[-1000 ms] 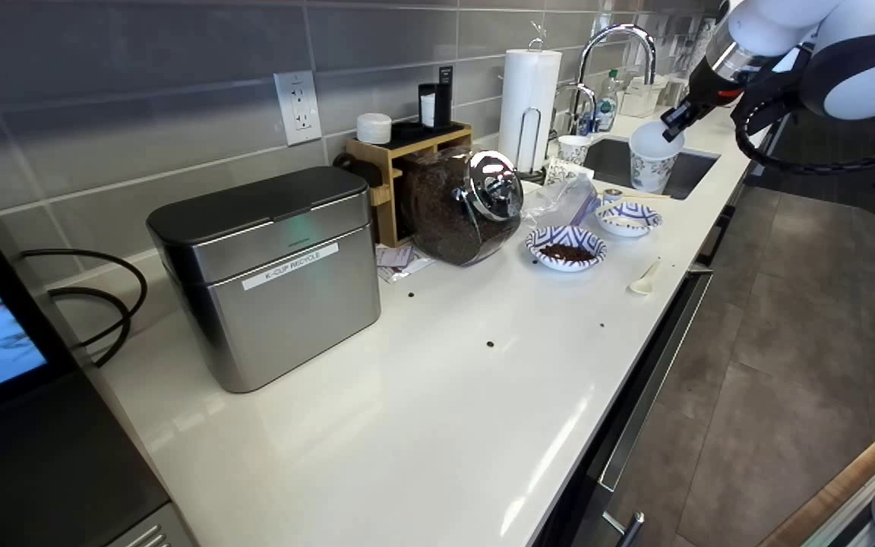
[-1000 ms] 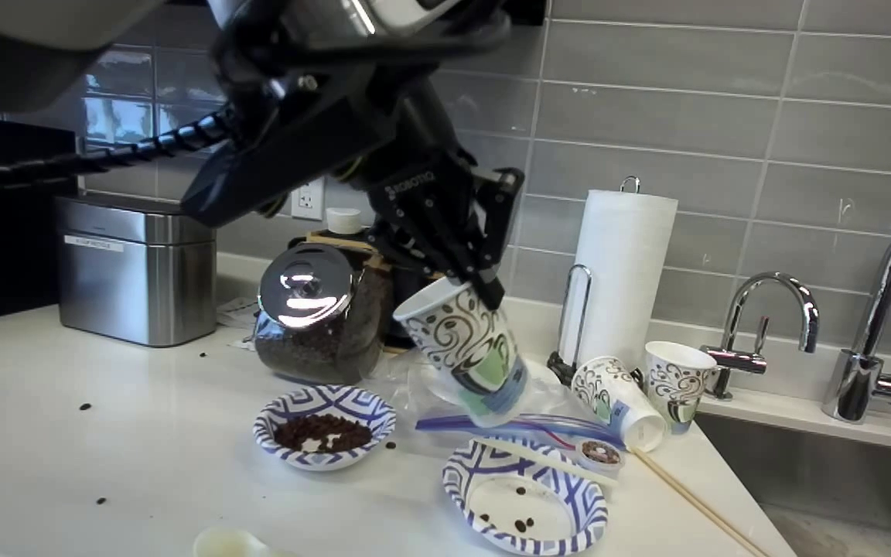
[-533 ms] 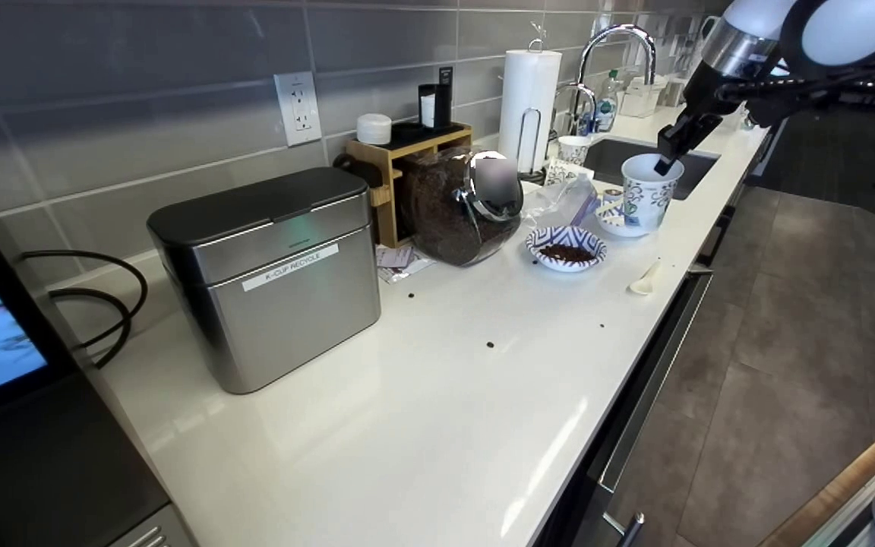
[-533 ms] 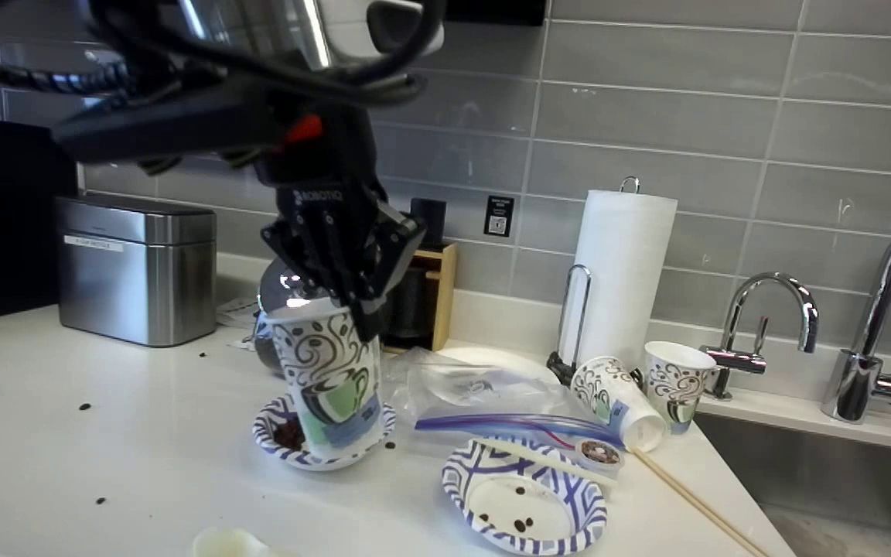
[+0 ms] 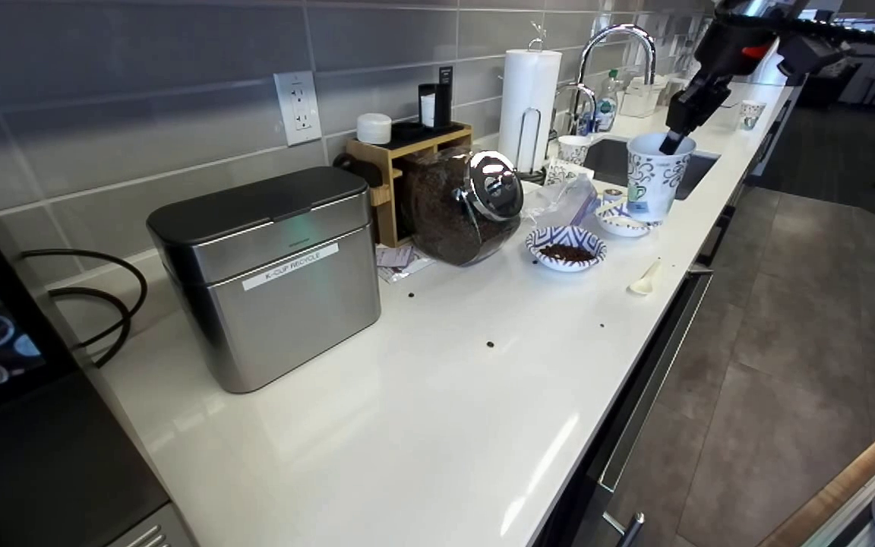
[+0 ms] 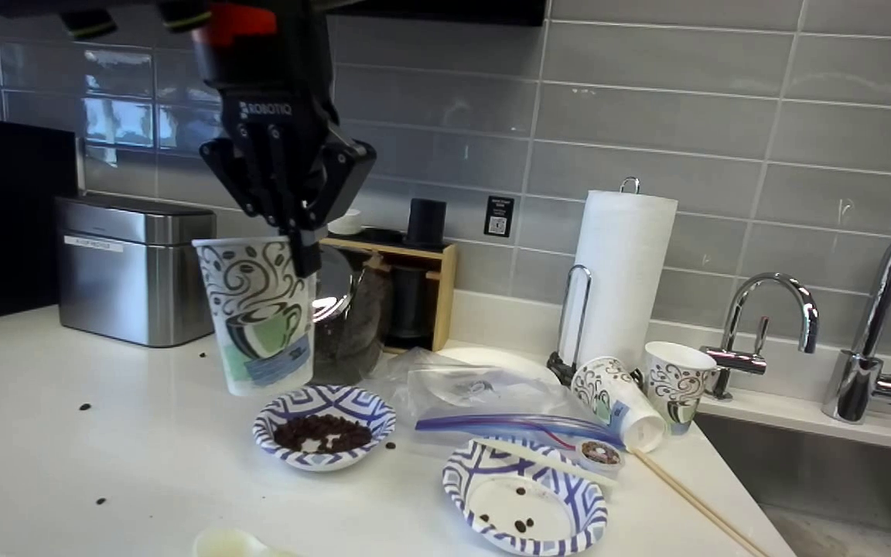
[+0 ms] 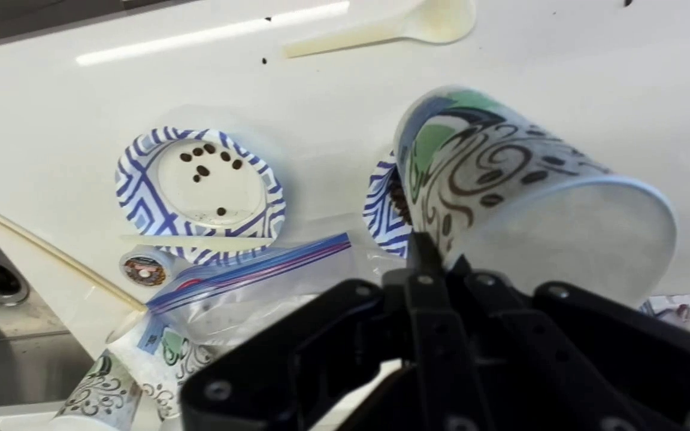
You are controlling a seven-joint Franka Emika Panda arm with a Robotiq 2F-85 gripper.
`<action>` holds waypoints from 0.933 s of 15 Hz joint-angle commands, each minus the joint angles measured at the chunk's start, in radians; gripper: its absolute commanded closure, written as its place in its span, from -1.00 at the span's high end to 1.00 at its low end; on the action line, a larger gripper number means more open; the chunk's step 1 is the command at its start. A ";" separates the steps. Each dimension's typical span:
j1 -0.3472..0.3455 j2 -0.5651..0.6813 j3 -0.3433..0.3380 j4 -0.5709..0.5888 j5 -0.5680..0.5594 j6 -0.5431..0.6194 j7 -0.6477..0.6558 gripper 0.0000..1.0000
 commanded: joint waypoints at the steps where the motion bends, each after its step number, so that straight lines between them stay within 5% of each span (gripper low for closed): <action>1: -0.020 0.010 0.052 -0.002 0.093 -0.050 -0.094 -0.98; 8: -0.007 0.017 0.153 -0.106 0.106 0.121 -0.092 -0.98; 14: 0.055 0.035 0.156 -0.213 0.202 0.363 -0.102 -0.98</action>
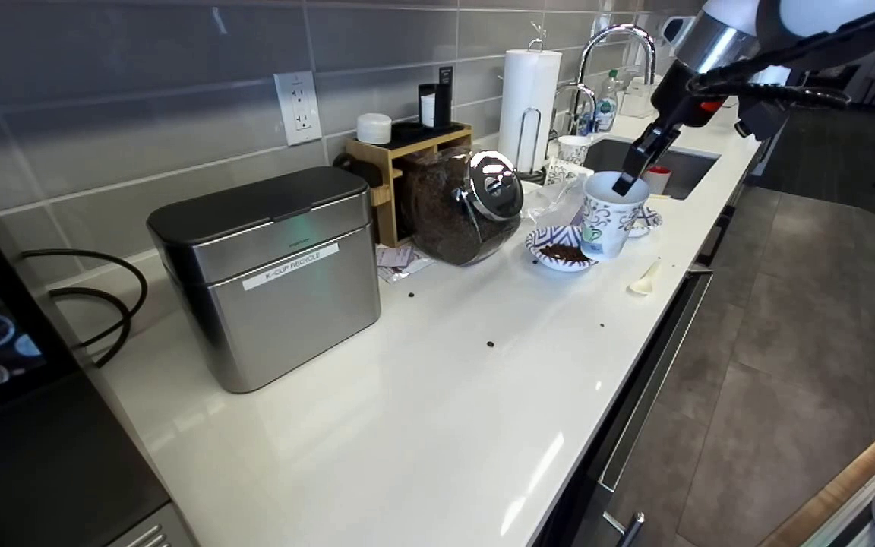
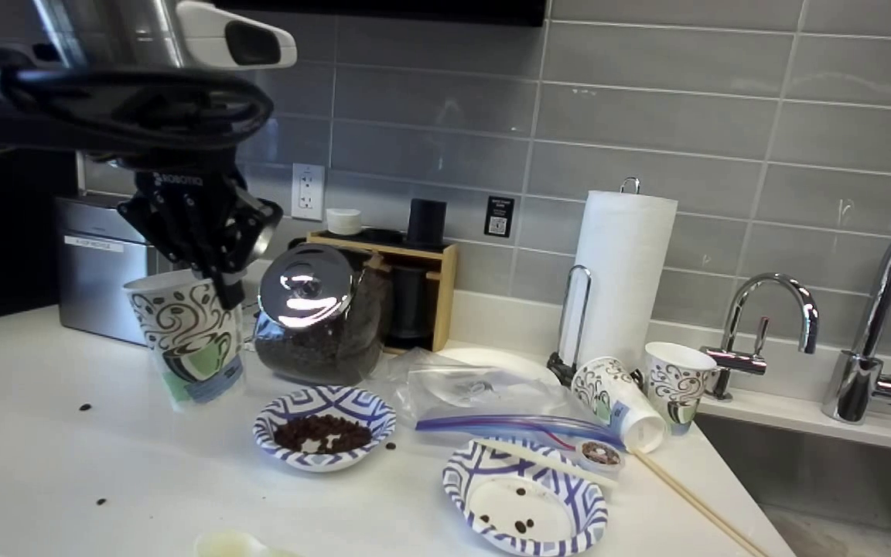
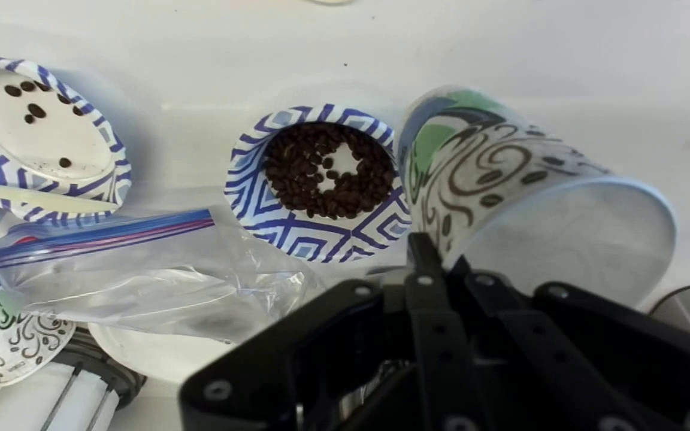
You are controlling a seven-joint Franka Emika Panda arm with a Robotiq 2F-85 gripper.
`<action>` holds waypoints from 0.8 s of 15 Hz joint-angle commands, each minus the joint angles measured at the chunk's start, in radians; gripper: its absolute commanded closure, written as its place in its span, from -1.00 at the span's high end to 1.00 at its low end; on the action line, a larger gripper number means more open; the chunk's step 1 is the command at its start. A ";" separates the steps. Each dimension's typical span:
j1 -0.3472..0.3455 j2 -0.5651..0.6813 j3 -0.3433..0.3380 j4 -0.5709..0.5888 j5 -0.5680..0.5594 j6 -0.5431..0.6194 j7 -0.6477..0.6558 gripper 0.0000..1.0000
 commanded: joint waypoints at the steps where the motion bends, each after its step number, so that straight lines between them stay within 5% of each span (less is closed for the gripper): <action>1: 0.061 0.016 -0.021 -0.061 0.103 0.113 -0.042 -0.98; 12: 0.093 0.168 -0.033 -0.046 0.172 0.143 -0.100 -0.98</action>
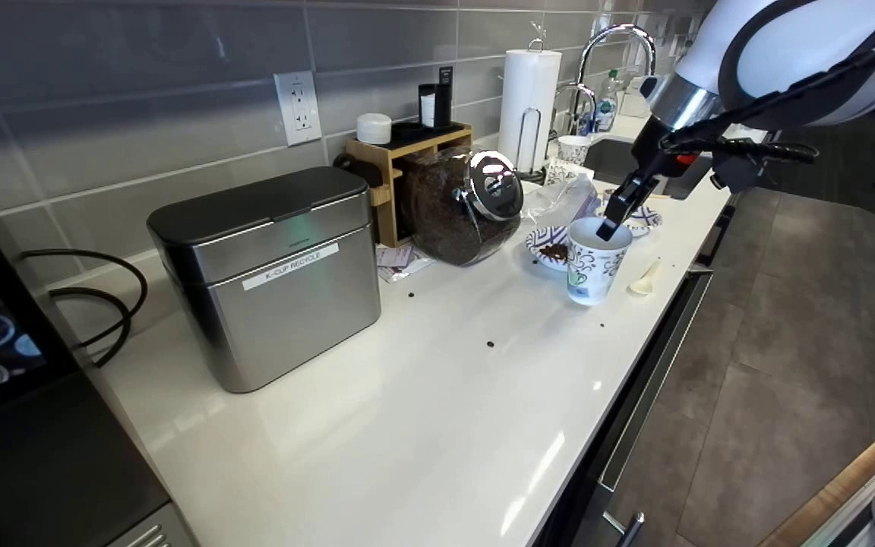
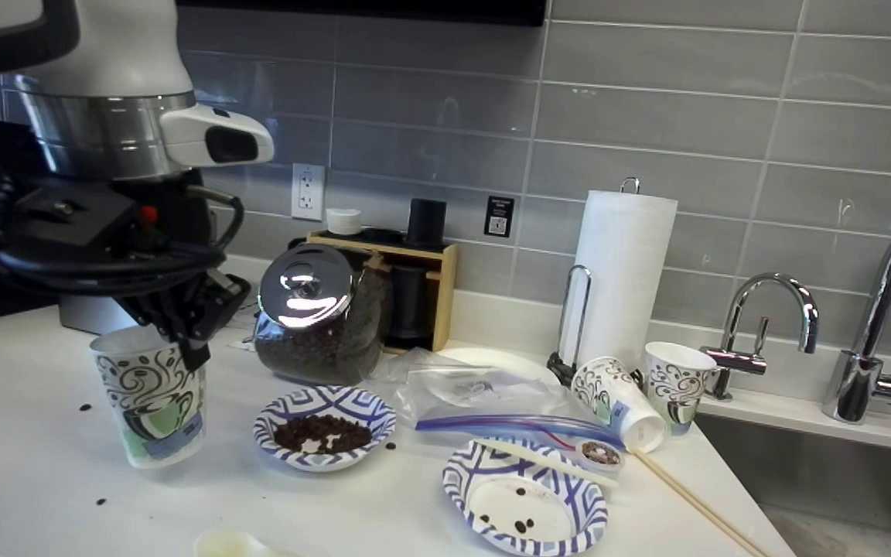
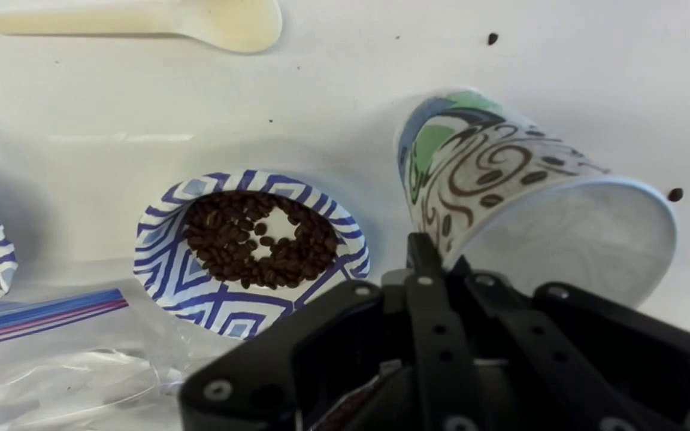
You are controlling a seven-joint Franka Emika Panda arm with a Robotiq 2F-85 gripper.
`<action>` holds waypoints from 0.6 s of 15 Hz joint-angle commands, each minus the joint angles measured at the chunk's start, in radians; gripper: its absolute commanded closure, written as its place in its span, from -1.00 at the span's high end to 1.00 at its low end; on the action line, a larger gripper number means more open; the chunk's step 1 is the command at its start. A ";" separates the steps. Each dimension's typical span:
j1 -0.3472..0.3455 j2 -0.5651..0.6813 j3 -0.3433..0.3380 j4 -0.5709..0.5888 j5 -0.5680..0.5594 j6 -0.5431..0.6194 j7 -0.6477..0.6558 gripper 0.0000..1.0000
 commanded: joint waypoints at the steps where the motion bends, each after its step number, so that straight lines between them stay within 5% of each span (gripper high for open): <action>1: 0.012 0.055 -0.011 0.002 0.061 0.035 -0.060 -0.98; 3: 0.007 0.072 -0.009 0.002 0.073 0.037 -0.072 -0.98; 4: -0.001 0.076 -0.003 0.002 0.067 0.032 -0.069 -0.42; 9: -0.009 0.052 -0.008 0.006 0.080 0.019 -0.087 0.17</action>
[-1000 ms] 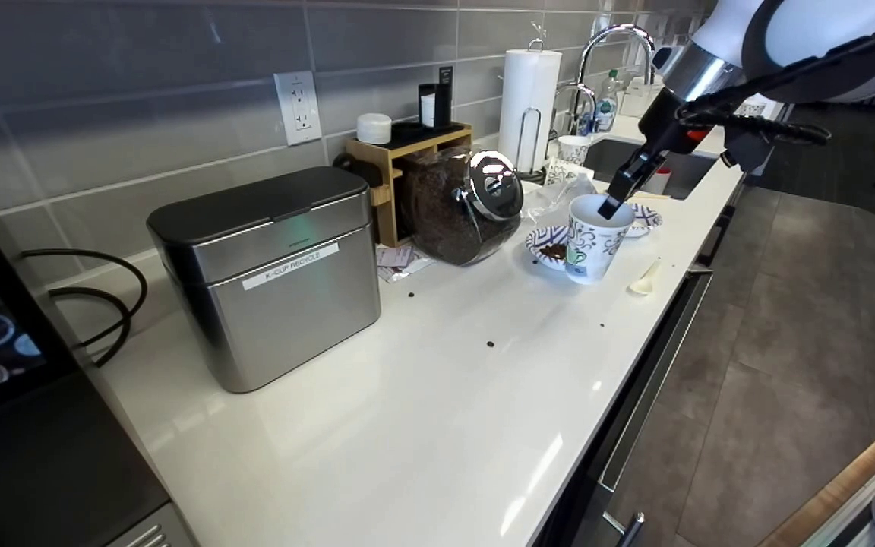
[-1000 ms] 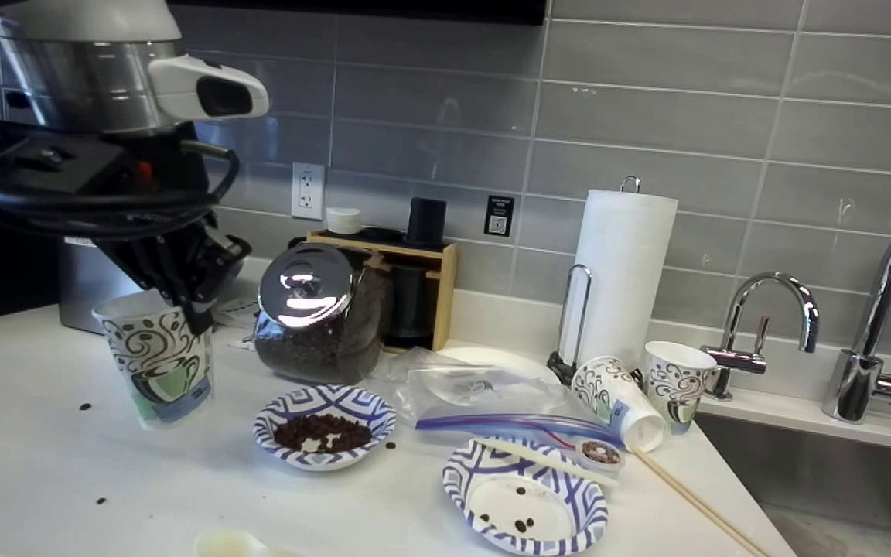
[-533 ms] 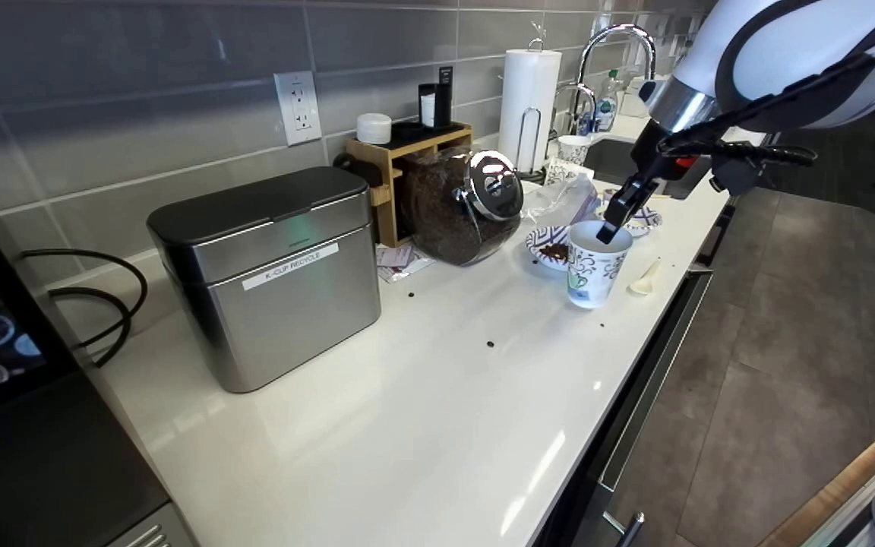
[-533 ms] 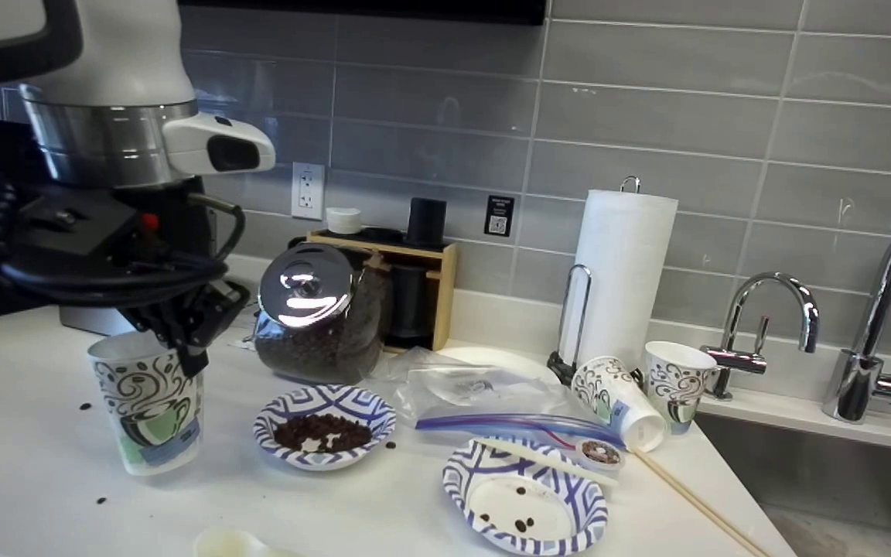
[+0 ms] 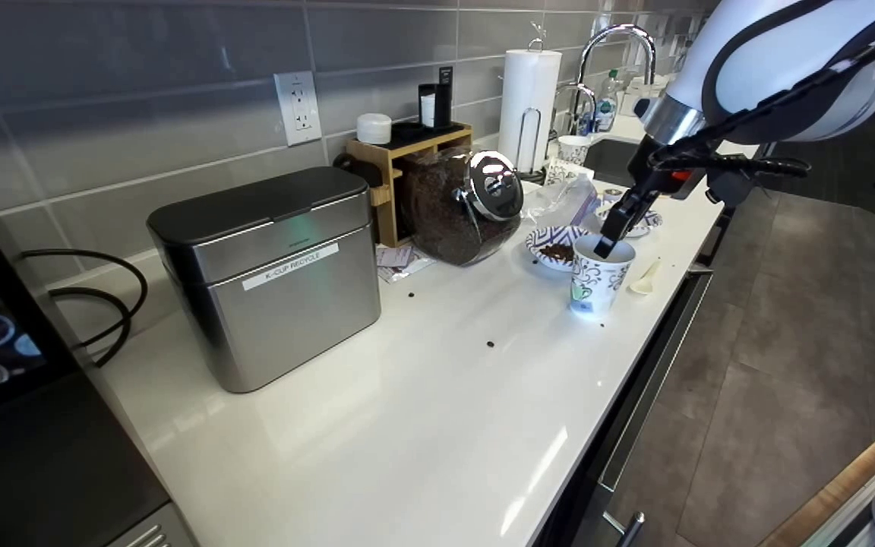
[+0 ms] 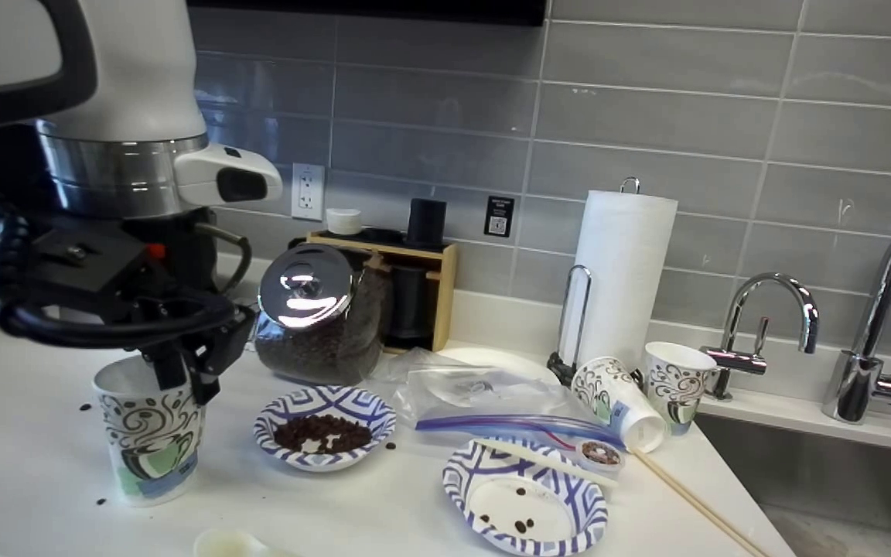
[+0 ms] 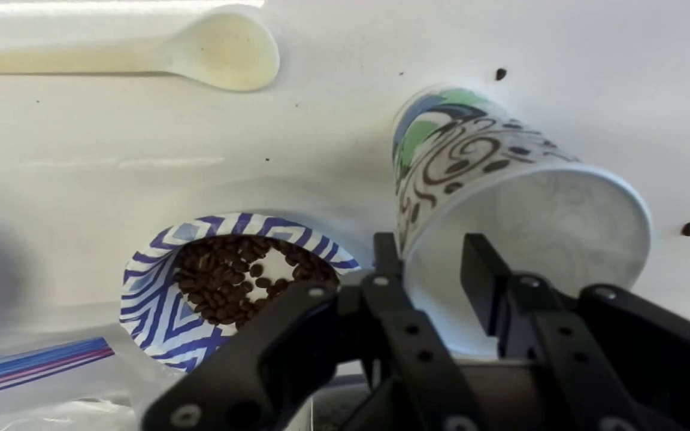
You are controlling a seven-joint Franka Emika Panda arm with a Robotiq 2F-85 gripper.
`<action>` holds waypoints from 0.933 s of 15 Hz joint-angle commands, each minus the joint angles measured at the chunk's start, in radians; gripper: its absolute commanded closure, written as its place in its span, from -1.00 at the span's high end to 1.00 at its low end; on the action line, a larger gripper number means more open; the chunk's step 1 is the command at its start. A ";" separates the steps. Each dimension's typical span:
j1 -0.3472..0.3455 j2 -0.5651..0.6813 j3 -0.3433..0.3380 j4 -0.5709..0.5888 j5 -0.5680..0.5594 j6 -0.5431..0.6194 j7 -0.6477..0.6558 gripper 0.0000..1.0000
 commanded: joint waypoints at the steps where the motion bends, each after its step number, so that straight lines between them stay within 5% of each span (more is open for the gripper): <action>1: -0.010 -0.016 -0.002 0.003 0.032 0.010 -0.040 0.35; 6: 0.000 -0.064 -0.029 0.010 0.046 -0.041 -0.090 1.00; 14: -0.114 -0.107 0.013 0.073 -0.100 -0.250 -0.036 1.00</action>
